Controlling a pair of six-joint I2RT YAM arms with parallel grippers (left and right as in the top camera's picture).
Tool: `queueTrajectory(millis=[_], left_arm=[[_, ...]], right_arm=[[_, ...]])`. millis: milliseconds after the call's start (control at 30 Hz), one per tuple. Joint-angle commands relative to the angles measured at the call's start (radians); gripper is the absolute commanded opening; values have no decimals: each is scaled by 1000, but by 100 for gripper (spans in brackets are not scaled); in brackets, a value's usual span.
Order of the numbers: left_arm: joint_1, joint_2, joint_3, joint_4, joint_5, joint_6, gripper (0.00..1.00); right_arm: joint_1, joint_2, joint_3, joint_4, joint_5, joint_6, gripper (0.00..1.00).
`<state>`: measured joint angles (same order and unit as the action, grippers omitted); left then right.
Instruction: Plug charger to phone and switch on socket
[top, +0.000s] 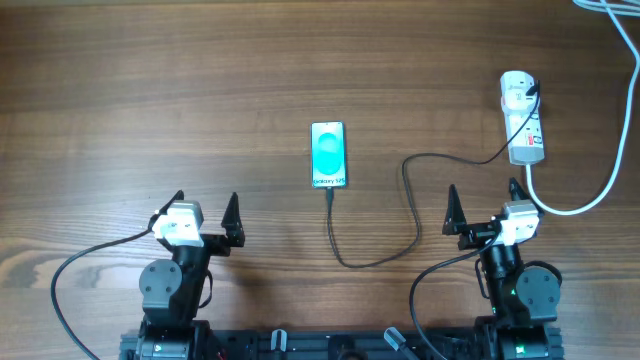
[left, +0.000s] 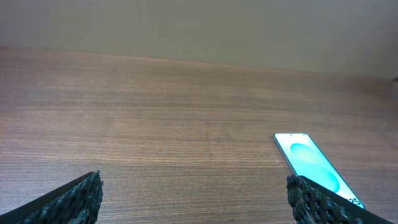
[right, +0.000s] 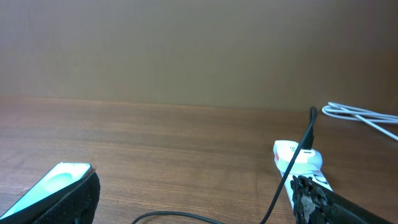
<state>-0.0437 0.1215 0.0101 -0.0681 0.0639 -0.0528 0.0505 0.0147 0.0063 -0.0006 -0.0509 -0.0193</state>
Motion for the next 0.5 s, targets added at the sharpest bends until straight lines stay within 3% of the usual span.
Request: queueTrajectory(millis=[0,467], left_arm=[[7,3,-5,-8,-21,20,100],[7,-2,-5,-7,-20,19,100]], right_arm=[[-4,-5,-1,0,-2,21,100],[-4,-5,-1,0,-2,21,100]])
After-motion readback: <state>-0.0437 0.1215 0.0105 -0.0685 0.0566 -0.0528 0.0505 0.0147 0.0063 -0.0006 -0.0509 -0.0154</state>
